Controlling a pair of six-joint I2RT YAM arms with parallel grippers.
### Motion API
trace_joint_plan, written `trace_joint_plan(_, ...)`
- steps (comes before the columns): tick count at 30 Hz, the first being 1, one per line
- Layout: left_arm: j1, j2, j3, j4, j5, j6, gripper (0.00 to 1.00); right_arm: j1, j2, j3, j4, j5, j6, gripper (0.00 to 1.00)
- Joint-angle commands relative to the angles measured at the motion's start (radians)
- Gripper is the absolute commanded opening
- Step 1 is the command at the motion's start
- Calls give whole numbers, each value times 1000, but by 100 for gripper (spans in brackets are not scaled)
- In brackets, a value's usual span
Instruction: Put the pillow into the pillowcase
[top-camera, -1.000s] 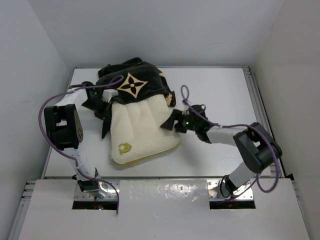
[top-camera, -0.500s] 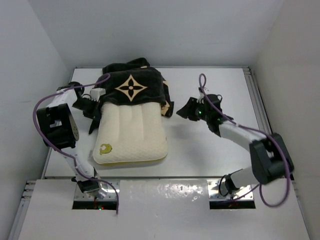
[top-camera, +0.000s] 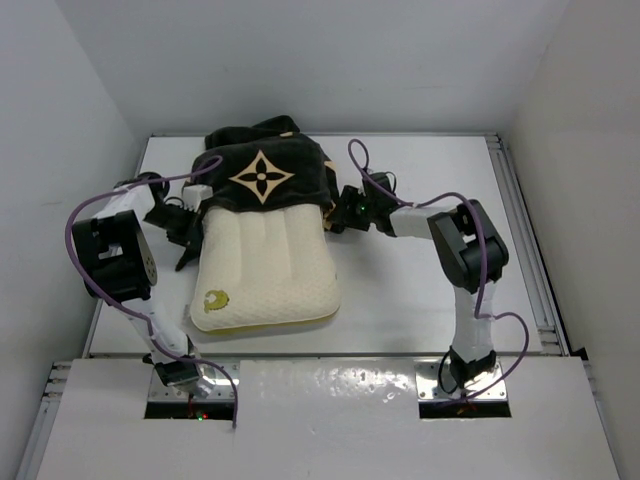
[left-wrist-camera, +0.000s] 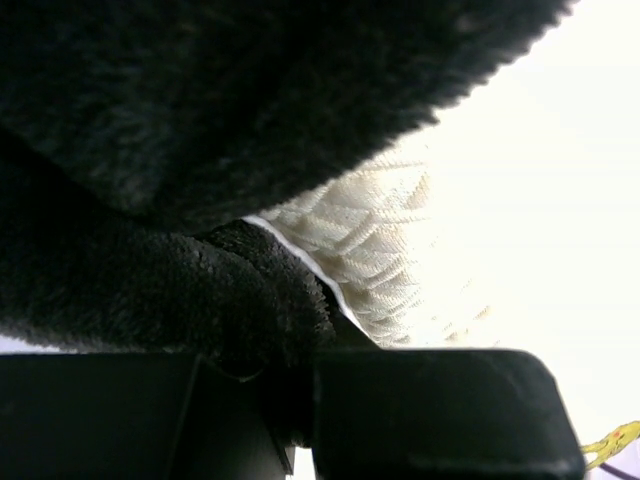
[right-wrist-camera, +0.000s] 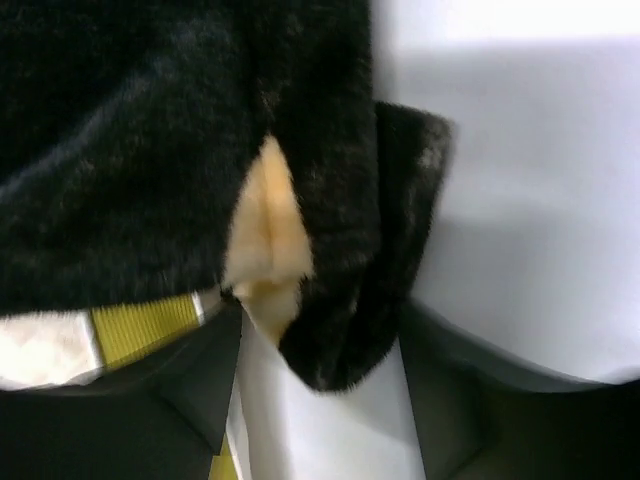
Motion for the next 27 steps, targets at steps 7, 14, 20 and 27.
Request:
trace_joint_plan(7, 15, -16, 44, -196, 189, 129, 0, 14, 115, 99, 98, -175, 206, 0)
trace_joint_plan(14, 20, 100, 551, -346, 551, -22, 0, -184, -155, 48, 757, -561, 996, 0)
trace_joint_plan(20, -17, 179, 842, -197, 452, -307, 0, -366, -382, 195, 272, -490, 891, 0)
trace_joint_plan(27, -135, 154, 553, -191, 105, -114, 0, -371, -508, -120, 45, -426, 656, 0)
